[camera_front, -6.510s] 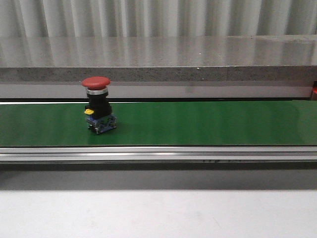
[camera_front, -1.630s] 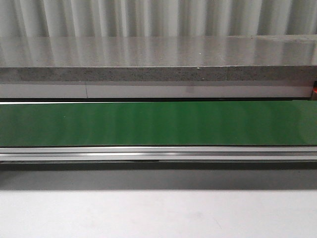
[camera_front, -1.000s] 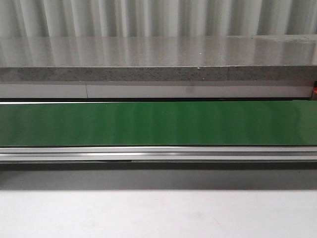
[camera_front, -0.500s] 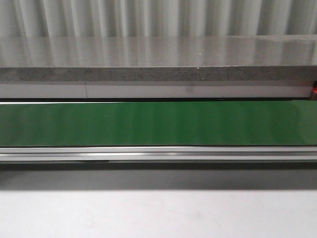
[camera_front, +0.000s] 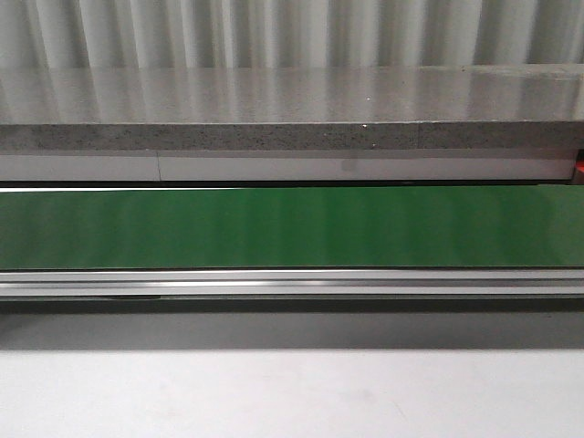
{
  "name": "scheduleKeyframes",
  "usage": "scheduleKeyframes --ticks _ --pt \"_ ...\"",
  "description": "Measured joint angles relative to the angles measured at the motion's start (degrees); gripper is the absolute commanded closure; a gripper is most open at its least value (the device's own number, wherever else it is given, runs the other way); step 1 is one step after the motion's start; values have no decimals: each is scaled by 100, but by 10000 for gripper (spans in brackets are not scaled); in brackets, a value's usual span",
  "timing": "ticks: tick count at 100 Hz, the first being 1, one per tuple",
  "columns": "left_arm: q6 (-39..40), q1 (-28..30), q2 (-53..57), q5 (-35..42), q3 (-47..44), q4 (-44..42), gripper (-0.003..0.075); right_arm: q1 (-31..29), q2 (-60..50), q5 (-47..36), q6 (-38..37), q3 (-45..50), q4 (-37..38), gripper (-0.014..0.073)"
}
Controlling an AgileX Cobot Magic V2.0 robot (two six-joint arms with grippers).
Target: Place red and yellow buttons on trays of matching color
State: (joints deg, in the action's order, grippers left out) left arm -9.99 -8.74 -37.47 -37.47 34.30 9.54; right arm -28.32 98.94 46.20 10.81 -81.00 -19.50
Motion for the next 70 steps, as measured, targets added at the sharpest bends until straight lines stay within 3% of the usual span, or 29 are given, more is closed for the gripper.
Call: scheduleKeyframes --ticks 10,41,70 --pt "0 0 0 0 0 0 740 211 -390 111 32 0 48 248" --pt "0 0 0 0 0 0 740 1328 -1274 275 34 363 154 668" --pt "0 0 0 0 0 0 740 2306 -2306 -82 34 1293 256 652"
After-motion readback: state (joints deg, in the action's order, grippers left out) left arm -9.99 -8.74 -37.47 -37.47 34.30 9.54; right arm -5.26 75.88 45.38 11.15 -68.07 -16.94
